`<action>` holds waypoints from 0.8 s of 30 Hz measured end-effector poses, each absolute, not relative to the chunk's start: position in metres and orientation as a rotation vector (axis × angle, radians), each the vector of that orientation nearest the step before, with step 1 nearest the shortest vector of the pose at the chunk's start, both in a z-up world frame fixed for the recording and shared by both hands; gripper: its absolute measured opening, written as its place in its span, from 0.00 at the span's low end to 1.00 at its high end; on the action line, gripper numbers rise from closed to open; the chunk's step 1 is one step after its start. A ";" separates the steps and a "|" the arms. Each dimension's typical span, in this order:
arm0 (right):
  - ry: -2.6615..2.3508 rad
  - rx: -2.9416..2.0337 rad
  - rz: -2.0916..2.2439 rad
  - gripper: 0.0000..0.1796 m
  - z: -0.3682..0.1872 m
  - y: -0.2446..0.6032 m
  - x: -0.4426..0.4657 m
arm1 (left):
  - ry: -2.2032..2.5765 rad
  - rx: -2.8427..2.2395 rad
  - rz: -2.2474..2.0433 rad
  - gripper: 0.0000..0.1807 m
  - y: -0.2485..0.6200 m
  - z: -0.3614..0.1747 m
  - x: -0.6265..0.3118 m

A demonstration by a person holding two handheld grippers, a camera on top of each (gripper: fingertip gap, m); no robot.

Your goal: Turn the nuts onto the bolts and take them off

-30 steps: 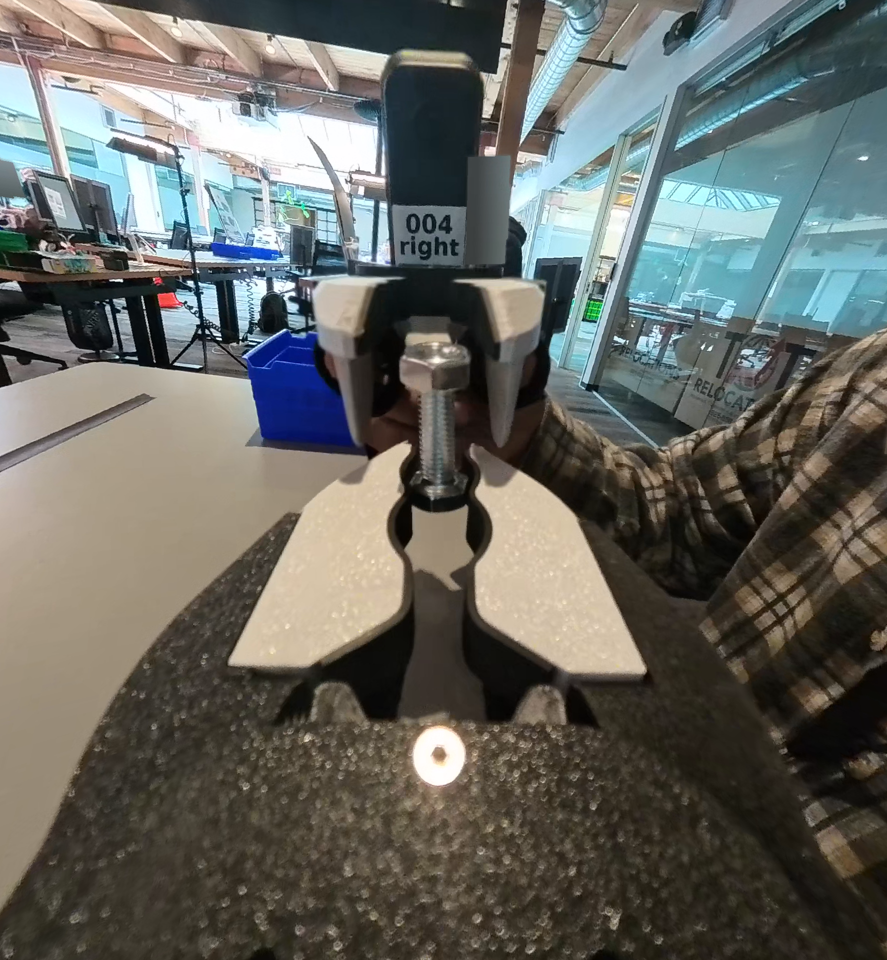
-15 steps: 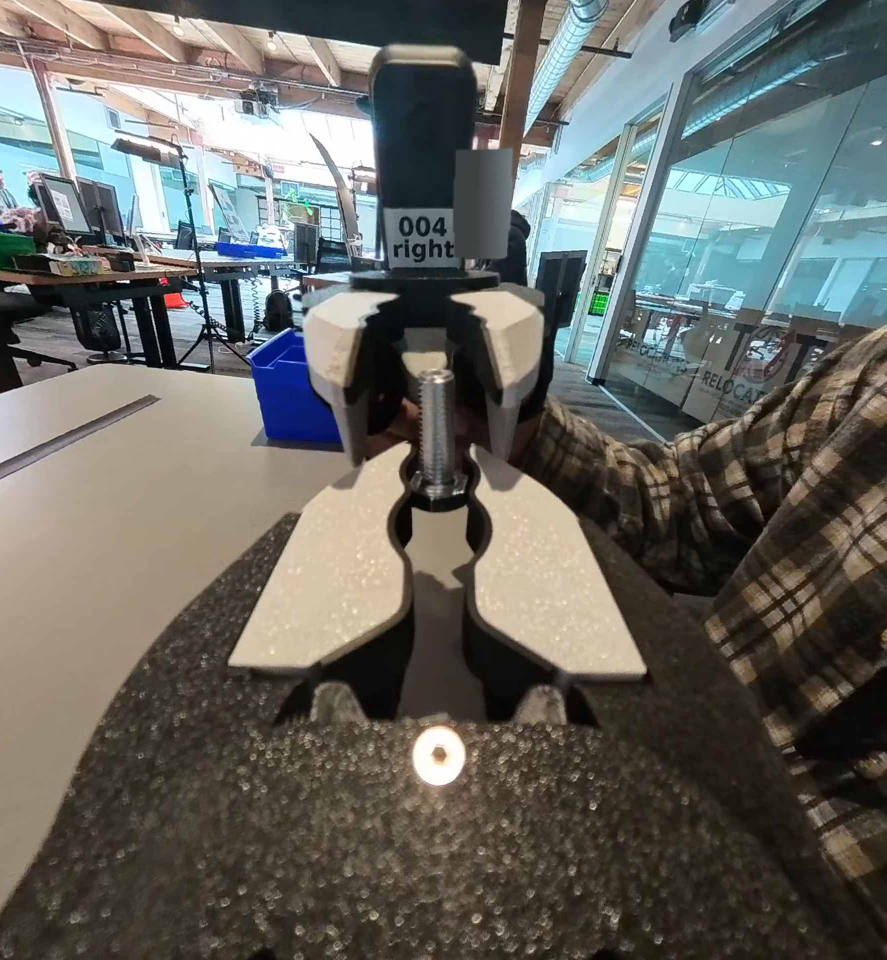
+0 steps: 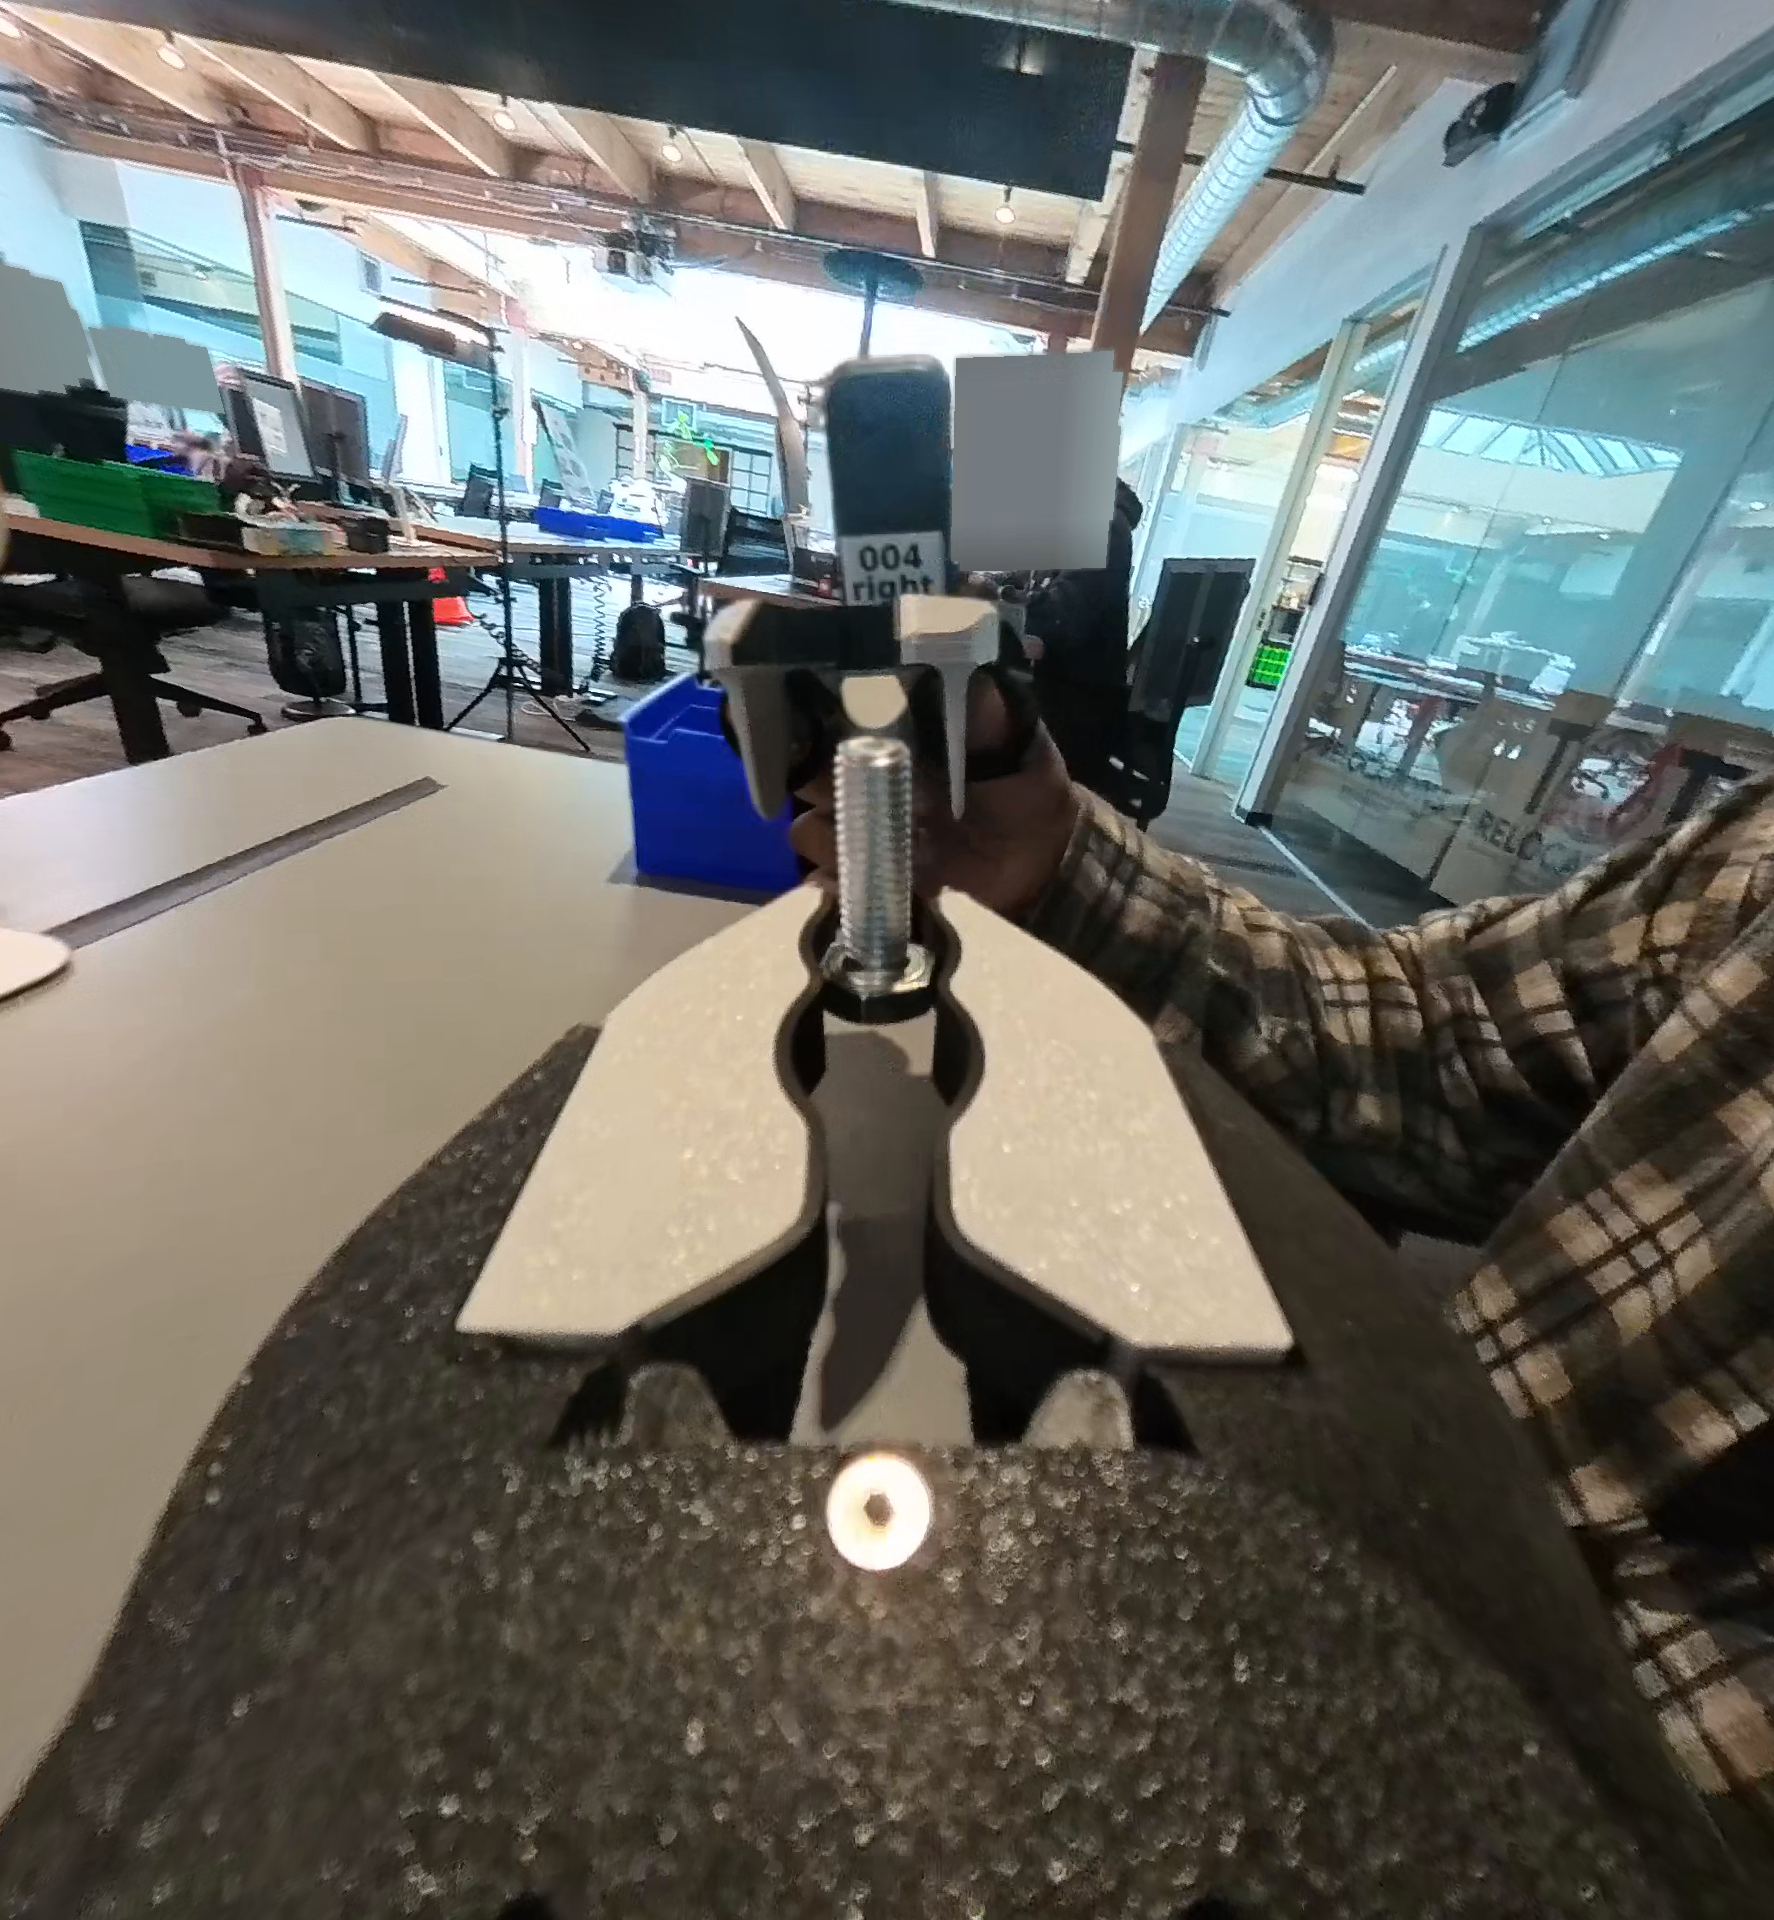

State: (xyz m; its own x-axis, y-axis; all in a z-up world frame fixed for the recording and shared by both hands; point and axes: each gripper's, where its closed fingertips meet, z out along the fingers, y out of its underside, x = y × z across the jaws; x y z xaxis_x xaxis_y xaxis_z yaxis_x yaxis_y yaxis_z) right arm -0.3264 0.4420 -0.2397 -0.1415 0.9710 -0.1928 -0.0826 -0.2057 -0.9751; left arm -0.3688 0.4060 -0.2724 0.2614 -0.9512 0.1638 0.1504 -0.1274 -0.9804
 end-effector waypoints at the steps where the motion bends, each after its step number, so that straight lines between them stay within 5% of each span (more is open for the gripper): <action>1: -1.131 -1.228 1.485 0.20 -0.242 0.446 -0.323 | 0.823 -1.340 -1.161 0.08 0.409 -0.273 -0.372; 8: -1.158 -1.478 1.154 0.23 -0.258 0.486 -0.271 | 0.816 -1.375 -1.123 0.08 0.415 -0.279 -0.378; 17: -1.033 -1.580 0.841 0.22 -0.211 0.493 -0.189 | 0.850 -1.394 -1.112 0.08 0.411 -0.284 -0.371; 24: -1.118 -1.394 1.146 0.19 -0.220 0.415 -0.273 | 0.941 -1.396 -1.110 0.08 0.397 -0.291 -0.348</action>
